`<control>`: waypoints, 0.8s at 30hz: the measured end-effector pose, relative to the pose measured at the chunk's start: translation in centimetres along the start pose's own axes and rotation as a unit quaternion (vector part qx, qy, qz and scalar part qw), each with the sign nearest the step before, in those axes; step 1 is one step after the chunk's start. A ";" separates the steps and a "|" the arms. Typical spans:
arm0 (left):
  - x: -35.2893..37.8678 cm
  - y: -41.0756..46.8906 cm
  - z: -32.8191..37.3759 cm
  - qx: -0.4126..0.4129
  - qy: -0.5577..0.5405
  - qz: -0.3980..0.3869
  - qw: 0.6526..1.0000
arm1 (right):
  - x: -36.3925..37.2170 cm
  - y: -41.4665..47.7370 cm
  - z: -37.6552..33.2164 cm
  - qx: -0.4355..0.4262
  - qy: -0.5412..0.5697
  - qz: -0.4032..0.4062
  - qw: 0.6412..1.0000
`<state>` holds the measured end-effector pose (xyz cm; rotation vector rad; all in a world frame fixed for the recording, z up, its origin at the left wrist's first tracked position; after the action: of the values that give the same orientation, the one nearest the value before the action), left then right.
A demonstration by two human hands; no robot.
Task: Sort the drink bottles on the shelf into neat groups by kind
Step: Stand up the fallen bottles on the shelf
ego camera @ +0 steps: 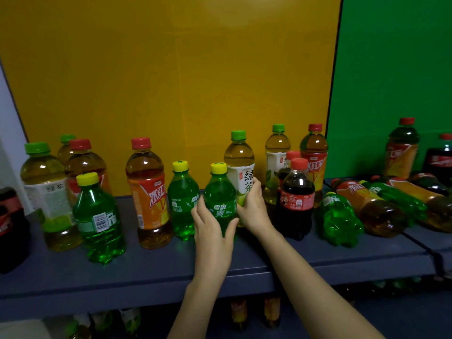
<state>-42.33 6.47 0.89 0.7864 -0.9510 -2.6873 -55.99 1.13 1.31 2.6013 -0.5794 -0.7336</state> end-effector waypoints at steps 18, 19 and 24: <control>5.5 -3.3 12.8 0.224 -0.103 -0.036 0.969 | -17.7 -8.6 0.8 -0.066 -0.173 0.010 0.983; 6.8 -3.2 13.6 0.223 -0.091 -0.051 0.969 | -19.4 -8.2 1.3 -0.065 -0.185 0.027 0.980; 14.2 -1.8 15.9 0.151 -0.006 -0.161 0.975 | -26.2 -4.5 5.1 -0.012 -0.265 0.070 0.962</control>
<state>-62.86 11.51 4.25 1.0678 -1.3634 -2.8518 -77.99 16.23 5.80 2.3017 -0.8846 -1.3885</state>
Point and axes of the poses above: each hand's wrist, its own y-axis towards the middle knuckle, its own x-axis out of the palm, z = x × y, the point moved 9 cm from there along y, towards the middle knuckle, and after that the axes turned 1 degree about -z, right-handed, at the moved point
